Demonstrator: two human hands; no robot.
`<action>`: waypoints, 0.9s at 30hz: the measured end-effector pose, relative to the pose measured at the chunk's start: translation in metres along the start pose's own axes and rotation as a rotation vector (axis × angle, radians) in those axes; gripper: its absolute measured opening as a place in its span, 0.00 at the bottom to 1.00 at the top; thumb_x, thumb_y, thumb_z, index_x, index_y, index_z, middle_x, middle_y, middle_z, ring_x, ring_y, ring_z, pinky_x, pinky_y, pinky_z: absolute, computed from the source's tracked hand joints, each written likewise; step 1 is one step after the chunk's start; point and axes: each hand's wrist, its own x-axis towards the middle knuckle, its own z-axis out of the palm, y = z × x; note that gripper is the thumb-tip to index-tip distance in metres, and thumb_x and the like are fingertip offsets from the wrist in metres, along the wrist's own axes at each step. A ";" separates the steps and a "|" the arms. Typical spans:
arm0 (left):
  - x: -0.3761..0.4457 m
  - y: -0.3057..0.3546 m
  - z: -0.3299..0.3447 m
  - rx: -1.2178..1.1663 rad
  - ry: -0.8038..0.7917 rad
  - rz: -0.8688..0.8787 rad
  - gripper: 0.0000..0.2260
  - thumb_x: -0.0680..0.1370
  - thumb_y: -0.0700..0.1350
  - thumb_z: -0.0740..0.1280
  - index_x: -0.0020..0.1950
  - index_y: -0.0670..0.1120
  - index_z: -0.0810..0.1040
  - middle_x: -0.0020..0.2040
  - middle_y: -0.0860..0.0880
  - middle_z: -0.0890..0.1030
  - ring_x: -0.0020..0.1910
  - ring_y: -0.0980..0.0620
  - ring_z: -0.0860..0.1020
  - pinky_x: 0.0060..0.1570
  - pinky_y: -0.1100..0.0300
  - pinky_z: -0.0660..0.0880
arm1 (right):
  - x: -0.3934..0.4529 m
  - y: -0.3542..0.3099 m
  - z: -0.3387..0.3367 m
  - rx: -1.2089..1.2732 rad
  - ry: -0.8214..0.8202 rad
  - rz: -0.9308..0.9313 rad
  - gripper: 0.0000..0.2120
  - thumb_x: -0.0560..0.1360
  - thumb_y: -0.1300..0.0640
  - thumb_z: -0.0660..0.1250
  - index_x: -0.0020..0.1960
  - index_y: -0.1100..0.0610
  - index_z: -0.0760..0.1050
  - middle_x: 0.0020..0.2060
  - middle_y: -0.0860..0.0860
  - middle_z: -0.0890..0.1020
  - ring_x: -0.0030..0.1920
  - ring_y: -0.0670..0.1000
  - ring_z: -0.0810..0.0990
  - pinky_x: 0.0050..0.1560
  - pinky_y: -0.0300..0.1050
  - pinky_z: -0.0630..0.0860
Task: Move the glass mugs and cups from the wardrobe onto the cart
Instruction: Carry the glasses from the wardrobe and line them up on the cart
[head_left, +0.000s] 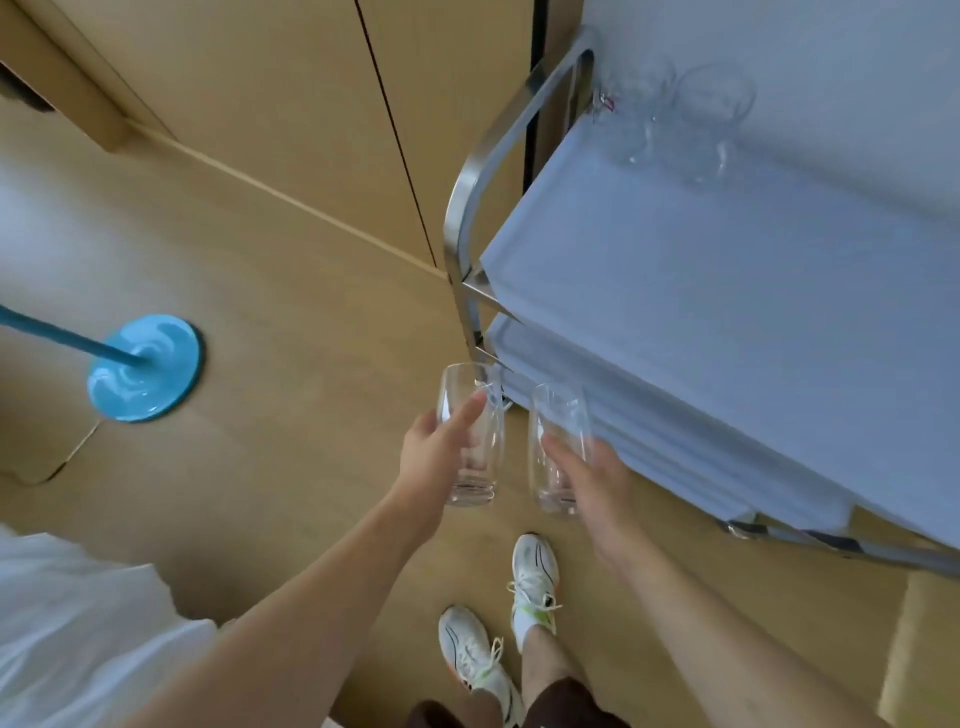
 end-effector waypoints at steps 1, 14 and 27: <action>0.011 0.001 0.006 0.015 -0.003 0.004 0.29 0.63 0.69 0.76 0.55 0.52 0.79 0.51 0.44 0.85 0.38 0.47 0.85 0.37 0.53 0.81 | 0.010 0.004 -0.002 0.014 -0.003 0.007 0.18 0.68 0.40 0.75 0.52 0.48 0.80 0.30 0.36 0.80 0.30 0.41 0.81 0.28 0.39 0.76; 0.148 -0.054 0.074 0.112 -0.100 -0.021 0.26 0.66 0.67 0.76 0.56 0.53 0.78 0.52 0.45 0.84 0.41 0.45 0.86 0.42 0.44 0.84 | 0.129 0.083 -0.032 0.014 0.203 -0.004 0.26 0.65 0.32 0.75 0.53 0.48 0.78 0.43 0.46 0.83 0.38 0.41 0.83 0.32 0.33 0.75; 0.284 -0.065 0.144 0.108 -0.260 0.281 0.28 0.68 0.69 0.73 0.60 0.54 0.77 0.51 0.47 0.86 0.43 0.44 0.87 0.51 0.41 0.81 | 0.261 0.129 -0.065 0.090 0.441 -0.379 0.23 0.65 0.34 0.76 0.45 0.51 0.75 0.37 0.52 0.79 0.35 0.45 0.80 0.34 0.35 0.75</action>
